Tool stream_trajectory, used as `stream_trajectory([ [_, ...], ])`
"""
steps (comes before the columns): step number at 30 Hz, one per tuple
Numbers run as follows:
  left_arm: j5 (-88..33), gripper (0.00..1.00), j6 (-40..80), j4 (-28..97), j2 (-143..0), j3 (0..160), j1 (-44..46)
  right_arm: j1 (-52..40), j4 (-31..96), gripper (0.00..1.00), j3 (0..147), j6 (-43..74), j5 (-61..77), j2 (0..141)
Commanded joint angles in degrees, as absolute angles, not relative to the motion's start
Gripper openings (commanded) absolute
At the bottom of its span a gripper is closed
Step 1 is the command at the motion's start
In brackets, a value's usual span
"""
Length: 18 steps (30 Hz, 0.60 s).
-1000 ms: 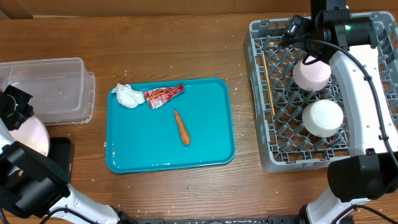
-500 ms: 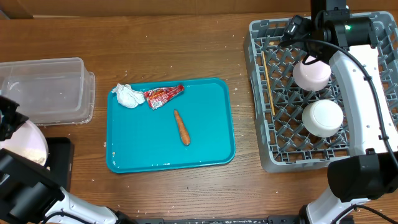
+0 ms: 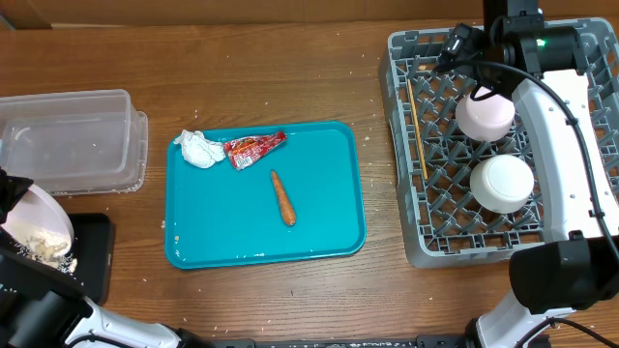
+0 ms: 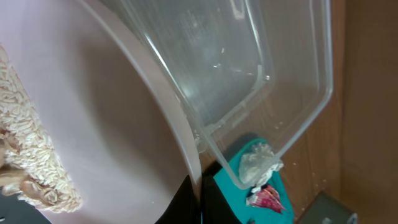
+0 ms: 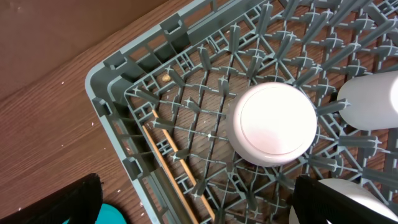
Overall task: Sort waste into correct bins and load items into the dishwasher
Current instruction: 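Tilt the plate to dump rice and peanuts onto the black tray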
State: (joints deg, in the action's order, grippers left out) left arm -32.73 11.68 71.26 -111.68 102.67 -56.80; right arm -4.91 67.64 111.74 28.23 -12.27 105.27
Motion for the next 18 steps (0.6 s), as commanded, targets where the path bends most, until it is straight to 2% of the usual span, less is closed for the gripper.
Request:
stream_trajectory([
  [1, -37.74, 0.04, 10.07, 72.18, -112.20, 102.45, -58.24, -5.13, 67.37, 1.00, 112.18, 28.36, -12.78, 104.90],
  [18, -47.44, 0.04, 7.25, 74.76, -112.20, 102.45, -67.94, -5.13, 67.37, 1.00, 112.18, 28.36, -12.78, 104.90],
])
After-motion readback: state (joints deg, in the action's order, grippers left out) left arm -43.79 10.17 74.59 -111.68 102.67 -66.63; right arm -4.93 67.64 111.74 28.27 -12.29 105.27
